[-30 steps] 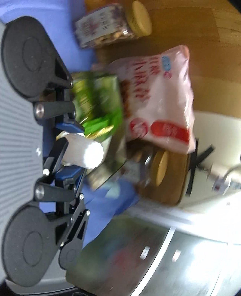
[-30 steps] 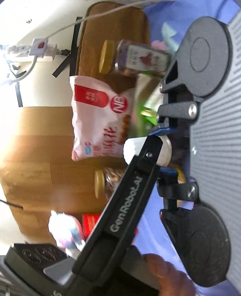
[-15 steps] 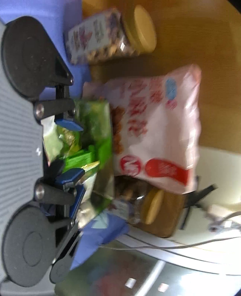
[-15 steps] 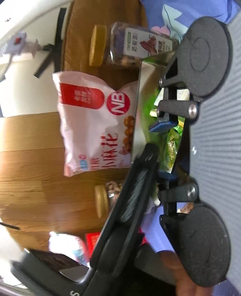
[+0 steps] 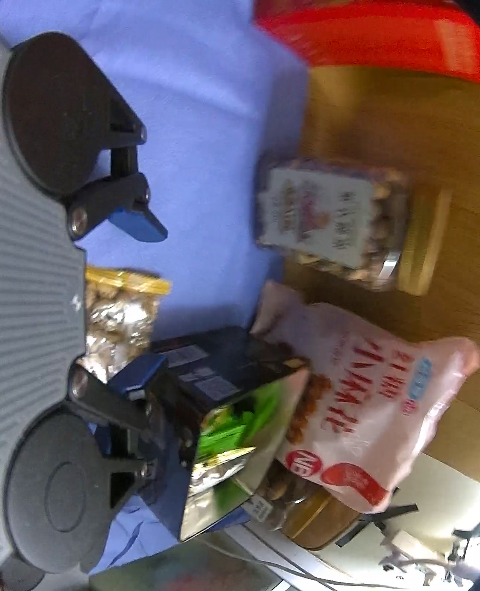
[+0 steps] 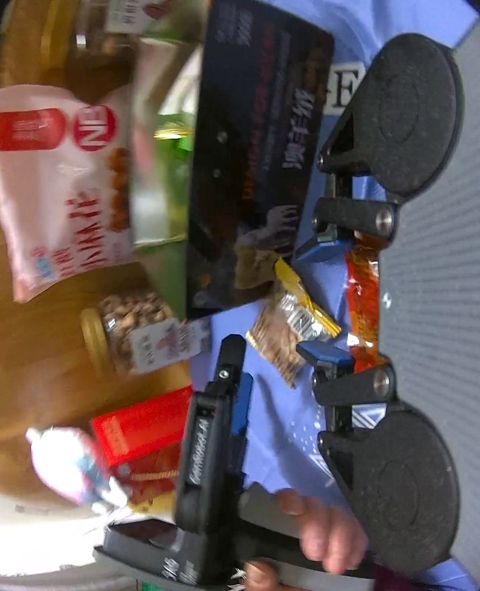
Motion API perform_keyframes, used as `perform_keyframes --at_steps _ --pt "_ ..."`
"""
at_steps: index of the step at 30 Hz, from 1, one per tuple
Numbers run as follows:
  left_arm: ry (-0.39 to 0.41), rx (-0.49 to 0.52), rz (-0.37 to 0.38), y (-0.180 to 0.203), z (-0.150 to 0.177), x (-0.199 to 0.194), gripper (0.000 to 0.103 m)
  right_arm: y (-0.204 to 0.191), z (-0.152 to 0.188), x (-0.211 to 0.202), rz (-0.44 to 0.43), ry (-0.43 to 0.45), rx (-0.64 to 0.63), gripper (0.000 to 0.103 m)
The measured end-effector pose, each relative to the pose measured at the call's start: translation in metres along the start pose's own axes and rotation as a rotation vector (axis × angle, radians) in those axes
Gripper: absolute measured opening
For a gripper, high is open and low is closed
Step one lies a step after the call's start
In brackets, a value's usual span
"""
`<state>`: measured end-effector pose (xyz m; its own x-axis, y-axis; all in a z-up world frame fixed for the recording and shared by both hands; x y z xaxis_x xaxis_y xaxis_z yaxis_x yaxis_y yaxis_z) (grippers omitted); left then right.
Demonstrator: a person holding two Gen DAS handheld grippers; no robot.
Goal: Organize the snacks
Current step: 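Grasp the clear peanut bag with the left tool and lift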
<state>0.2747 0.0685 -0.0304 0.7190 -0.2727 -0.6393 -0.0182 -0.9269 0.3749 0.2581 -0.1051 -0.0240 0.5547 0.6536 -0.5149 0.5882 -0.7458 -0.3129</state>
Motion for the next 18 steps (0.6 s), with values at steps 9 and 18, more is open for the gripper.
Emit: perform_keyframes --at_steps 9,18 --pt "-0.015 0.009 0.019 0.007 0.038 -0.040 0.041 -0.035 0.006 -0.004 -0.025 -0.020 -0.039 0.042" --pt "-0.061 0.078 0.076 0.036 0.125 -0.108 0.041 -0.084 0.074 -0.088 -0.048 0.004 -0.234 0.044"
Point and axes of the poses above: each gripper's, at about its wrist camera, not at the fingertips, and x roughly the way its jaws point, y to its right, z to its underside, the point moved 6 cm from there along x, roughly the way its jaws point, and after that the axes turned 3 degrees about y, right-handed, at the moved point
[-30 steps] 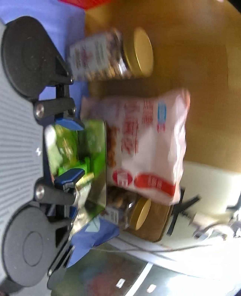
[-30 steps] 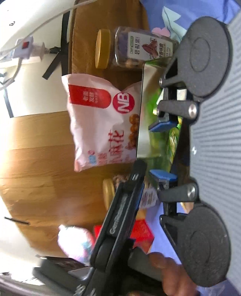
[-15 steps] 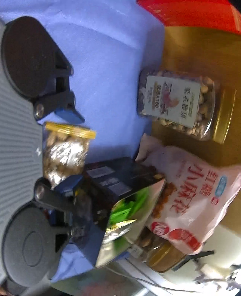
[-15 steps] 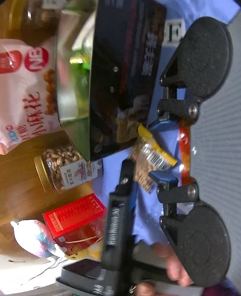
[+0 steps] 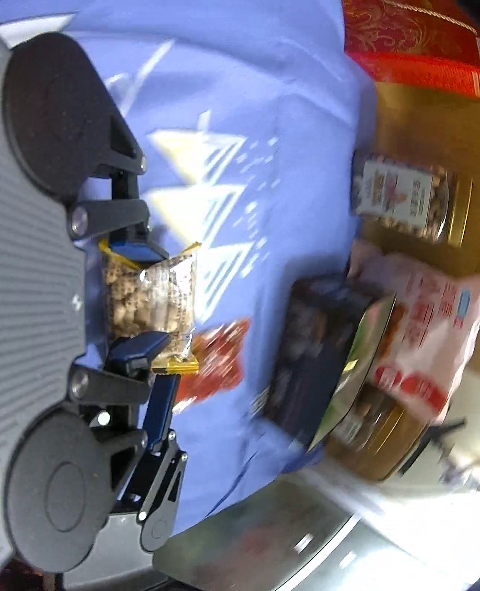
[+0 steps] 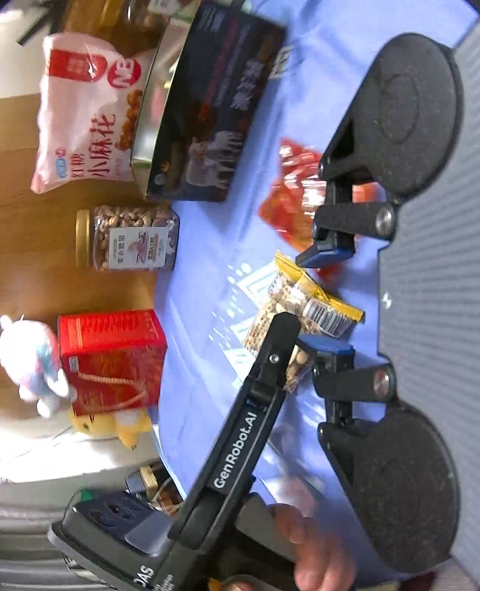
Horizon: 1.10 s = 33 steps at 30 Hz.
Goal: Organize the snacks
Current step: 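Grasp the clear peanut bag with the left tool and lift, then carry the peanut bag into the tin box and open the left tool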
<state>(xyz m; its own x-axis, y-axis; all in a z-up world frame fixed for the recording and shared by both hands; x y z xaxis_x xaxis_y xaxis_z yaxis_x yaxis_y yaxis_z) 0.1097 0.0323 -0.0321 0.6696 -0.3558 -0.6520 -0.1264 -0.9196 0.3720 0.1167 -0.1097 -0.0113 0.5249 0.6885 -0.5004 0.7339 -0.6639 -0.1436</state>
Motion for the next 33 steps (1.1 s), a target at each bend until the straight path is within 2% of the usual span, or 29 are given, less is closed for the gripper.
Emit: perform_keyframes --at_steps 5,9,10,12,16,21,28,33 --pt "-0.038 0.096 0.057 0.042 0.028 -0.002 0.039 0.000 0.031 -0.042 0.044 0.018 0.075 0.050" --pt "-0.058 0.182 0.102 0.075 0.041 0.004 0.042 0.008 0.053 -0.069 0.086 0.040 0.190 0.054" --pt "-0.066 0.194 0.116 0.080 0.043 0.006 0.047 0.010 0.056 -0.075 0.101 0.045 0.200 0.056" --pt "-0.081 0.216 0.140 0.090 0.045 0.008 0.051 0.010 0.061 -0.087 0.127 0.056 0.197 0.061" --pt "-0.053 0.226 0.136 0.090 0.043 0.000 0.057 0.008 0.066 -0.097 0.195 0.086 0.171 0.067" --pt "-0.062 0.205 0.126 0.084 0.041 -0.001 0.057 0.005 0.070 -0.094 0.216 0.088 0.125 0.073" --pt "-0.101 0.236 0.151 0.096 0.048 0.012 0.056 0.000 0.078 -0.087 0.251 0.064 0.063 0.073" --pt "-0.116 0.293 0.182 0.115 0.057 0.015 0.055 0.001 0.079 -0.088 0.263 0.063 0.036 0.051"
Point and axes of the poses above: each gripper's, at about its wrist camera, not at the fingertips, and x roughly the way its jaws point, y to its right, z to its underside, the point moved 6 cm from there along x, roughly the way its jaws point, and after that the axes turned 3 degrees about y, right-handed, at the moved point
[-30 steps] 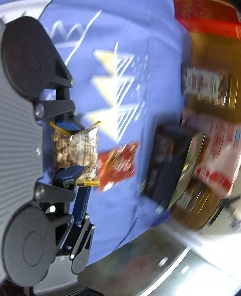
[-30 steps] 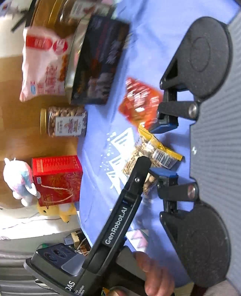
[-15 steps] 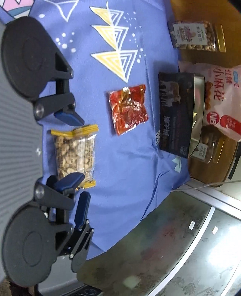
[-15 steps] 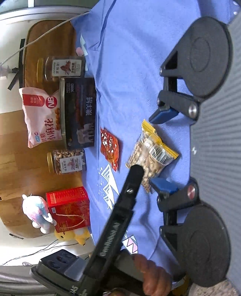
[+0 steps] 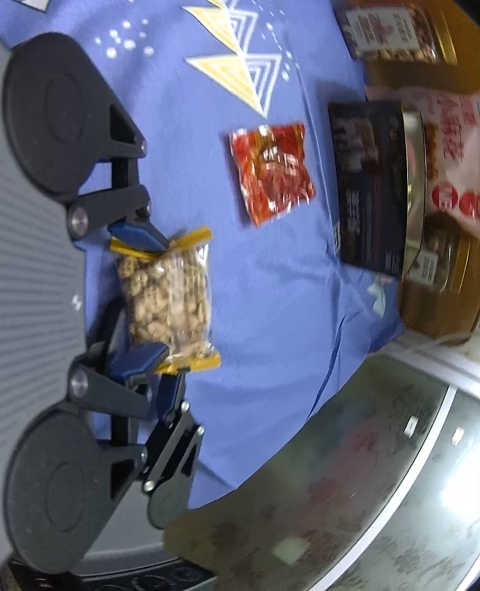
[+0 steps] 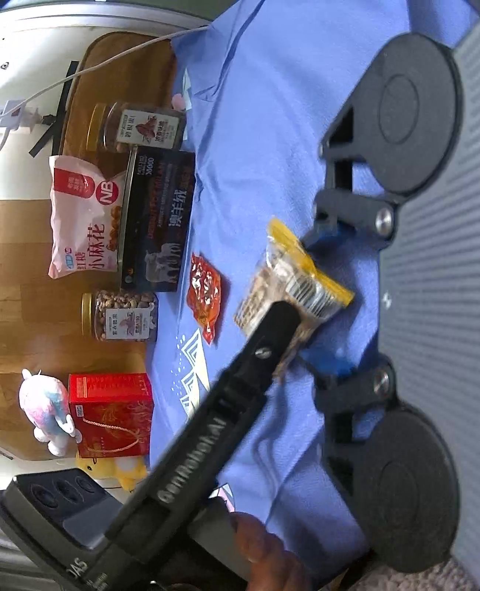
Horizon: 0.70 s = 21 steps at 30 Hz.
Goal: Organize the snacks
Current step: 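Carry the peanut bag into the tin box and open the left tool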
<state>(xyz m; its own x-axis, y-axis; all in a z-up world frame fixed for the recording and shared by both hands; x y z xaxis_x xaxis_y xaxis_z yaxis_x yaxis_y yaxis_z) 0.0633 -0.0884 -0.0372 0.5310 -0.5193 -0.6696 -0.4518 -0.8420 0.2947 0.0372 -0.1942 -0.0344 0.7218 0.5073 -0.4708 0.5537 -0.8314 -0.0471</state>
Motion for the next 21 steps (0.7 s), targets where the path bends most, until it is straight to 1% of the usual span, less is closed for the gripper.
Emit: perform_keyframes --at_steps 3,6,9,11,16,18,21 --pt "-0.008 0.029 0.001 0.006 -0.001 0.003 0.055 0.003 0.000 -0.001 0.002 0.000 0.013 0.046" --pt "-0.017 0.016 0.023 0.005 -0.008 0.004 0.051 0.005 -0.001 -0.002 0.006 0.000 0.020 0.041" --pt "-0.007 0.007 0.039 0.004 -0.018 0.003 0.051 0.010 -0.007 -0.001 0.009 0.005 0.028 0.040" --pt "0.016 0.014 0.035 0.003 -0.028 0.001 0.051 0.014 -0.014 0.001 0.011 0.015 0.028 0.039" --pt "0.094 0.022 0.005 -0.009 -0.067 -0.007 0.051 0.025 -0.047 0.017 0.017 0.065 -0.016 0.040" --pt "0.123 0.015 -0.012 -0.017 -0.086 -0.009 0.051 0.029 -0.065 0.028 0.013 0.091 -0.042 0.039" --pt "0.180 0.014 -0.056 -0.032 -0.123 -0.010 0.051 0.040 -0.095 0.049 0.002 0.130 -0.050 0.040"
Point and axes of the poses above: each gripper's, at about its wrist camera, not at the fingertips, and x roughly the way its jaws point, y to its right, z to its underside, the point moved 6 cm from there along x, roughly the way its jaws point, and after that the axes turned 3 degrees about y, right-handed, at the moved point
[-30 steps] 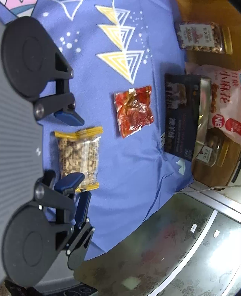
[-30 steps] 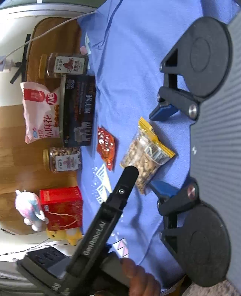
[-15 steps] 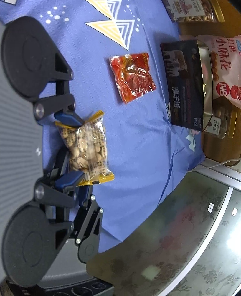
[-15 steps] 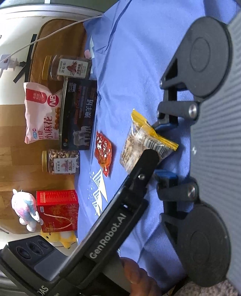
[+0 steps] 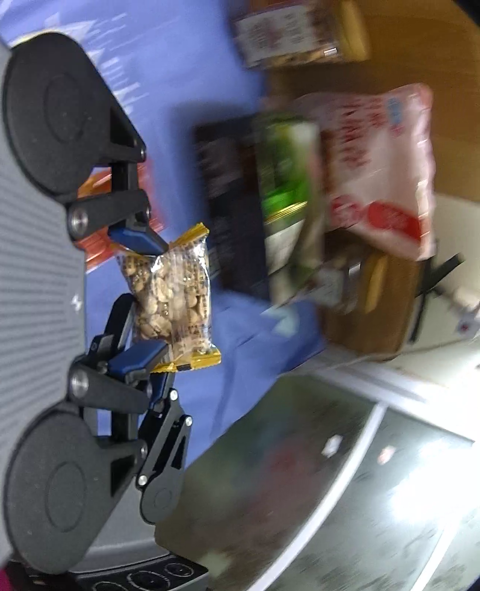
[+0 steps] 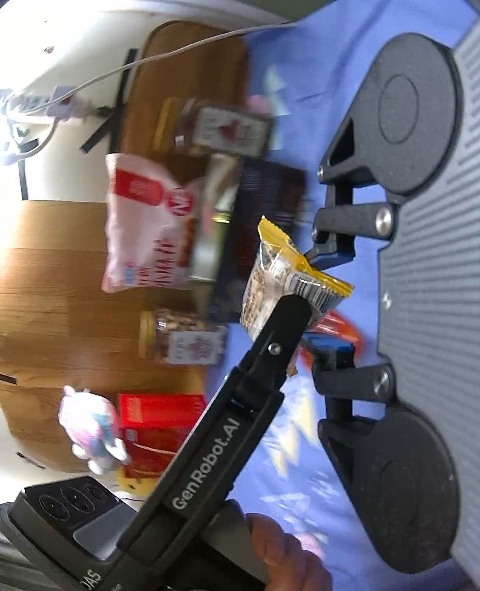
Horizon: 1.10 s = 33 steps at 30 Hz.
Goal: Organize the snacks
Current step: 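Carry the peanut bag into the tin box and open the left tool, then reach the left tool to the red jerky bag and grasp it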
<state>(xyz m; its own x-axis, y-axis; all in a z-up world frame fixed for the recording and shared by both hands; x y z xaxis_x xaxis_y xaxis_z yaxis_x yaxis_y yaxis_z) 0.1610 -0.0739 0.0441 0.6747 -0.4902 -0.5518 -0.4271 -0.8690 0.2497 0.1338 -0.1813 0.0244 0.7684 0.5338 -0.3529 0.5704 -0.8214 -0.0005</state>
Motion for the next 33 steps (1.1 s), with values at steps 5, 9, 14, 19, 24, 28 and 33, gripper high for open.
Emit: perform_keyframes --at_steps 5,9,14,19,24,28,33 --pt "0.074 -0.013 -0.095 -0.039 -0.058 0.022 0.051 0.031 -0.043 0.058 -0.035 0.040 0.081 0.040" --pt "0.082 -0.059 -0.152 -0.075 -0.084 0.048 0.051 0.051 -0.059 0.107 -0.051 0.012 0.143 0.041" --pt "0.061 -0.100 -0.208 -0.107 -0.089 0.077 0.051 0.055 -0.059 0.150 -0.014 -0.025 0.078 0.045" --pt "0.054 -0.099 -0.244 -0.115 -0.081 0.089 0.051 0.058 -0.057 0.159 0.028 -0.007 0.050 0.065" --pt "0.077 -0.083 -0.278 -0.105 -0.077 0.075 0.051 0.054 -0.053 0.136 0.066 0.023 0.060 0.065" --pt "0.123 -0.036 -0.278 -0.080 -0.070 0.044 0.053 0.047 -0.044 0.097 0.101 0.086 0.079 0.065" --pt "0.113 0.029 -0.328 -0.058 -0.042 0.016 0.053 0.037 -0.013 0.062 0.045 0.047 0.197 0.070"
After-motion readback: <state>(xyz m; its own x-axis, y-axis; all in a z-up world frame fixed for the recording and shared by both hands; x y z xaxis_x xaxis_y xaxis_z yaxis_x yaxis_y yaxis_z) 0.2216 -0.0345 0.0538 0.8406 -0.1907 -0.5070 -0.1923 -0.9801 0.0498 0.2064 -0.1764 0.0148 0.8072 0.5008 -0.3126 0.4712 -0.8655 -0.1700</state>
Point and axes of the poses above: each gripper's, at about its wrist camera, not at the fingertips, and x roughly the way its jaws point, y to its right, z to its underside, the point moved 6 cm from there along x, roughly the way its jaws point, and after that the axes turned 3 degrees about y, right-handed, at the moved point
